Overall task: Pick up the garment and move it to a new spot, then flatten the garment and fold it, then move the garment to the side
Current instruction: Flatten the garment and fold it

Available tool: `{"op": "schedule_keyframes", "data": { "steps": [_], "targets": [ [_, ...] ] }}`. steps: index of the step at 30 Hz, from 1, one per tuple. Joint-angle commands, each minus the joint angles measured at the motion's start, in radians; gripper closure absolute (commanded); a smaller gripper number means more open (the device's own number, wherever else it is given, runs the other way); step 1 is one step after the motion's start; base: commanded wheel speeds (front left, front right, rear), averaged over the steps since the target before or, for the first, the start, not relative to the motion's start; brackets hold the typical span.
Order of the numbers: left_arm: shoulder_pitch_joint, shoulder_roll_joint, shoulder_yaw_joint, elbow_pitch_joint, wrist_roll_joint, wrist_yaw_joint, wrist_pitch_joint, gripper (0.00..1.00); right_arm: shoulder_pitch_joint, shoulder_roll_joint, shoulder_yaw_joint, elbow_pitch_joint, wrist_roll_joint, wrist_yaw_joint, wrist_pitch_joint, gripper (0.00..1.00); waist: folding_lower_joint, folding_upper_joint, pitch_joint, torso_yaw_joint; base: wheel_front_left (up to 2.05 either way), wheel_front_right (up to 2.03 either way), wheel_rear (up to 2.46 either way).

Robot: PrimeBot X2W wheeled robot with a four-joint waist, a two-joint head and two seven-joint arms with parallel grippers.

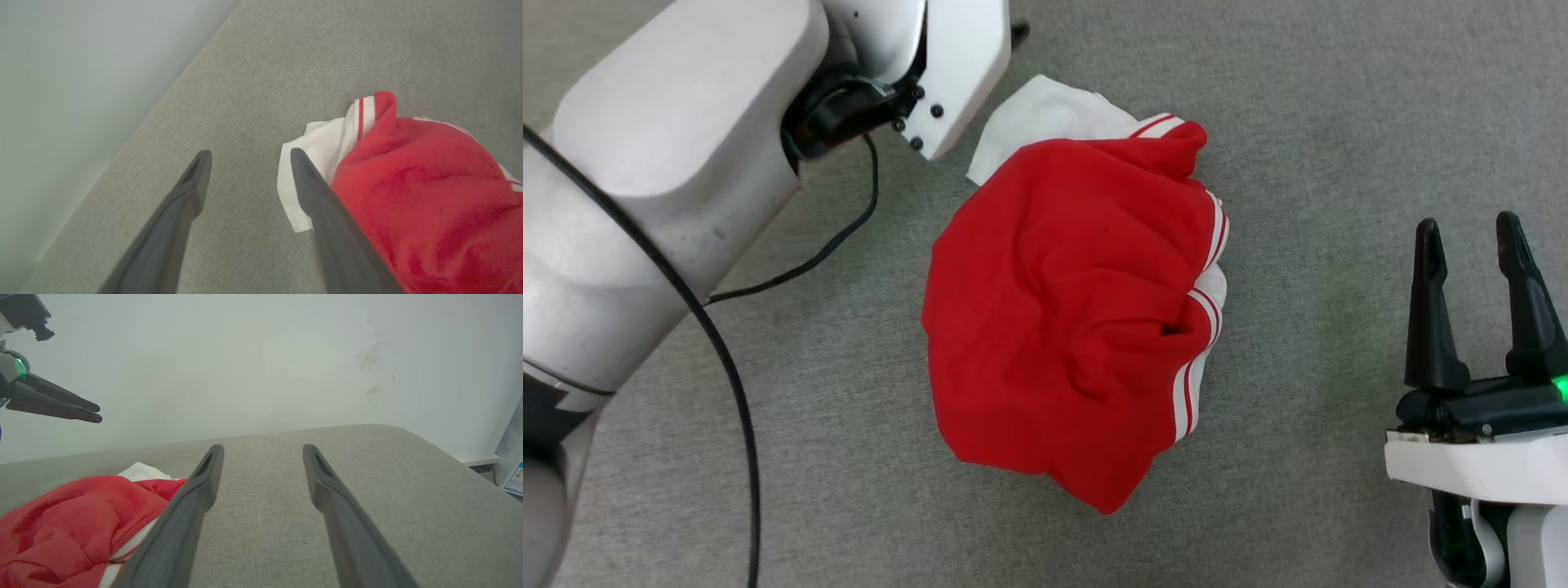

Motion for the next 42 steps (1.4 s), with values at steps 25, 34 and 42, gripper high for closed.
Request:
{"op": "schedule_keyframes", "data": {
  "steps": [25, 34, 42],
  "targets": [
    [0.054, 0.08, -0.231, -0.113, -0.004, 0.0, 0.368, 1.0, -0.081, 0.001, 0.023, 0.003, 0.036, -0.001, -0.002, 0.0, -0.0003, 0.0, 0.095, -0.073, 0.0, 0.0, 0.0],
    [0.021, 0.074, -0.221, -0.08, -0.05, 0.0, 0.199, 1.0, -0.039, 0.001, 0.01, 0.014, -0.005, -0.001, -0.002, 0.0, -0.0003, 0.0, -0.007, -0.002, 0.0, 0.0, 0.0],
    [0.096, 0.158, -0.22, -0.066, -0.109, 0.0, 0.069, 1.0, 0.019, 0.001, 0.009, 0.026, -0.042, -0.001, -0.002, 0.0, -0.0003, 0.0, -0.131, 0.089, 0.0, 0.0, 0.0]
  ]
}}
